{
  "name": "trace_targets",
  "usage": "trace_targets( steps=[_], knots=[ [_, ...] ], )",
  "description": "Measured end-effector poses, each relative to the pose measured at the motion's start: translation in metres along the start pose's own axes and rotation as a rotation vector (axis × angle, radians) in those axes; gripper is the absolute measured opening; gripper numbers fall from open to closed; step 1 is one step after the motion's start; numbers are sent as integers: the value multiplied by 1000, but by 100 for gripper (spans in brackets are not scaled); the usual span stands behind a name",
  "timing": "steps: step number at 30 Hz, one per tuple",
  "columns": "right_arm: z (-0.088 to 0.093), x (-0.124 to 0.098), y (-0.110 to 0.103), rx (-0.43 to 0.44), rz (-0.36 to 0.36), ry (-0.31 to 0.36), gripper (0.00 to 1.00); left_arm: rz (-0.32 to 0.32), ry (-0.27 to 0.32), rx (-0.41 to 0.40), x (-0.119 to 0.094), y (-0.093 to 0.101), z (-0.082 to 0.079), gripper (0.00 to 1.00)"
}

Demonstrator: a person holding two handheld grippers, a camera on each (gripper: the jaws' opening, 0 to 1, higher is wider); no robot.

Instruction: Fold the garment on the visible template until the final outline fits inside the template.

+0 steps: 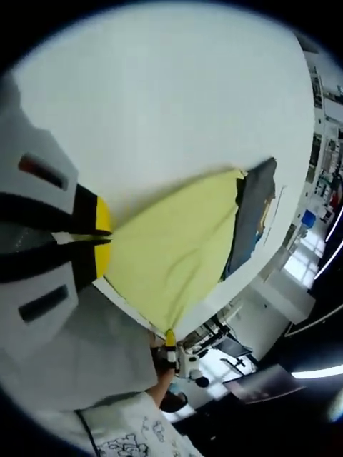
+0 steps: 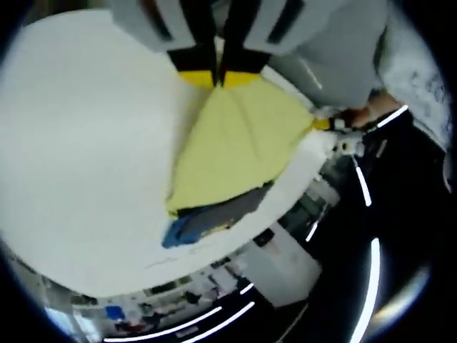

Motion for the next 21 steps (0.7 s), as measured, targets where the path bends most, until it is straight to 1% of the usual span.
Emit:
trace_targets(
  steps=[1, 2, 4, 8, 12, 15, 17, 21],
  knots=[
    [2, -2, 0, 58, 3, -10, 0, 3, 6, -3, -3, 2, 0, 0],
    [3, -3, -2, 73, -6, -15, 0, 3, 10, -5, -6, 4, -1, 0],
    [3, -7, -5, 78, -23, -1, 0, -4, 18, -7, -10, 6, -1, 0],
    [6, -16, -9, 122, -41, -5, 0, -7, 51, -38, -20, 9, -4, 0],
    [11, -20, -11, 139, -48, -19, 0, -12, 50, -49, -26, 12, 1, 0],
    [14, -22, -14, 162, -69, -26, 0, -14, 48, -51, -28, 12, 4, 0],
    [13, -24, -14, 170, -71, -21, 0, -17, 52, -52, -30, 15, 2, 0],
    [4, -29, -20, 197, -87, -9, 0, -18, 62, -41, -35, 18, -6, 0]
  ],
)
Point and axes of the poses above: the point that each gripper's makers call its tool centre point, and the gripper's own axes: x roughly forward along the fingers, y roughly to its right, z roughly out of its underside, the point moved 2 cm from there along -x, roughly backward along the fingers, and after that the axes turned 11 degrees about x, right-handed, at the moved point
